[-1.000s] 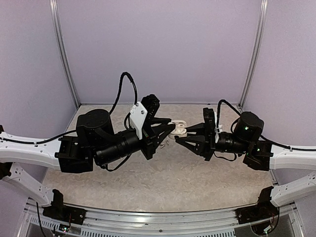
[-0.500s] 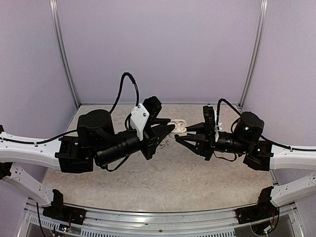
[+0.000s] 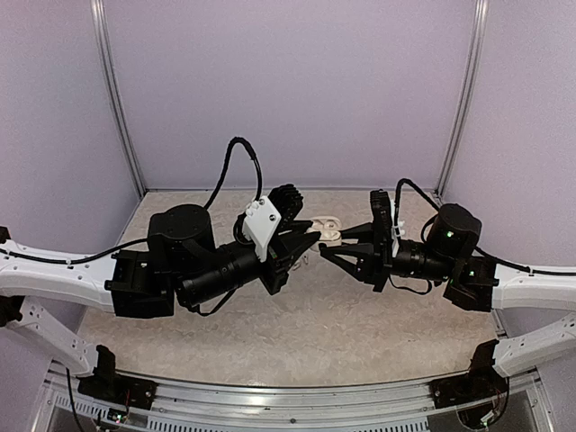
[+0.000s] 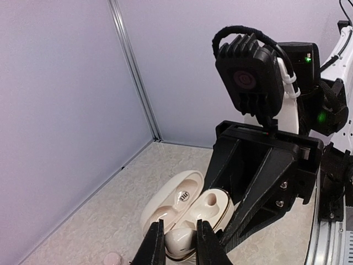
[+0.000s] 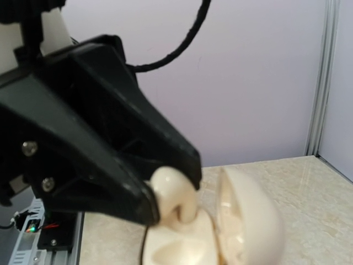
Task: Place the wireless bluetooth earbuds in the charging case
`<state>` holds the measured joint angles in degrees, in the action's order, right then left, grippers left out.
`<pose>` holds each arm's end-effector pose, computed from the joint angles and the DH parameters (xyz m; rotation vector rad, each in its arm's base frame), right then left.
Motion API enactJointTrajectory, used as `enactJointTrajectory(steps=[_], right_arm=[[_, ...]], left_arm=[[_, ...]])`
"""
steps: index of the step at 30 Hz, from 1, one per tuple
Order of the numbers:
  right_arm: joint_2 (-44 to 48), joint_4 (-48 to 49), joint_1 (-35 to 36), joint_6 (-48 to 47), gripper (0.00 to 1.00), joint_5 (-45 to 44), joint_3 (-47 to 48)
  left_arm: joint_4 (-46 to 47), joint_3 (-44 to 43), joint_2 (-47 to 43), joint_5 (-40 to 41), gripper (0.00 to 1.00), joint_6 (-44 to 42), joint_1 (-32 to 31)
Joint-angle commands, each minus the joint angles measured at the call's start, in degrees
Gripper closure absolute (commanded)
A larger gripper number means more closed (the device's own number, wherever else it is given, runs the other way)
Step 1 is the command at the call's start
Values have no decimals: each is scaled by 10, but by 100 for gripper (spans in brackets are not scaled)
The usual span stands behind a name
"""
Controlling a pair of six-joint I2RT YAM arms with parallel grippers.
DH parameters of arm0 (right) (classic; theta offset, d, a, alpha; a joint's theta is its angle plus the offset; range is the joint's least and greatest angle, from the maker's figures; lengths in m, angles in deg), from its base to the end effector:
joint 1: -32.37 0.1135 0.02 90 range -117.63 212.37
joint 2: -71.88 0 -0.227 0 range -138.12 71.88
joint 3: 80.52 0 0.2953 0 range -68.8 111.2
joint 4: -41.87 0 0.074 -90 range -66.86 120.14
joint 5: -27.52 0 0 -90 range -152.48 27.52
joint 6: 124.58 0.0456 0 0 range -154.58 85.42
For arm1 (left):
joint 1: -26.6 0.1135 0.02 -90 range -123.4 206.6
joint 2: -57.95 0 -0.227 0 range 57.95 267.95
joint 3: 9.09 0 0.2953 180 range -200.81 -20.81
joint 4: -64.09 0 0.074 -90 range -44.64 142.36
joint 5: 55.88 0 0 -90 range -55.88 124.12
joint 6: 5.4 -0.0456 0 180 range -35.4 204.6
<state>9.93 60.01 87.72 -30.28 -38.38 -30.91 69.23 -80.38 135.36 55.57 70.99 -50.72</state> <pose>0.1648 0.2712 0.2624 -0.9954 1.2373 1.1369 0.0998 -0.3676 0.3016 0.9249 1.3250 -0.5686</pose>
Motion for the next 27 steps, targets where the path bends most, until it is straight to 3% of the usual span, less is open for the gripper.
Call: enactJointTrajectory(steps=[1, 17, 27], right_arm=[[20, 31, 5, -12, 100, -6, 17], [12, 18, 5, -13, 100, -17, 13], [3, -7, 3, -11, 100, -15, 19]], left_arm=[[-37, -13, 7, -13, 83, 3, -7], [-41, -20, -12, -29, 58, 3, -11], [-18, 38, -68, 1, 46, 18, -13]])
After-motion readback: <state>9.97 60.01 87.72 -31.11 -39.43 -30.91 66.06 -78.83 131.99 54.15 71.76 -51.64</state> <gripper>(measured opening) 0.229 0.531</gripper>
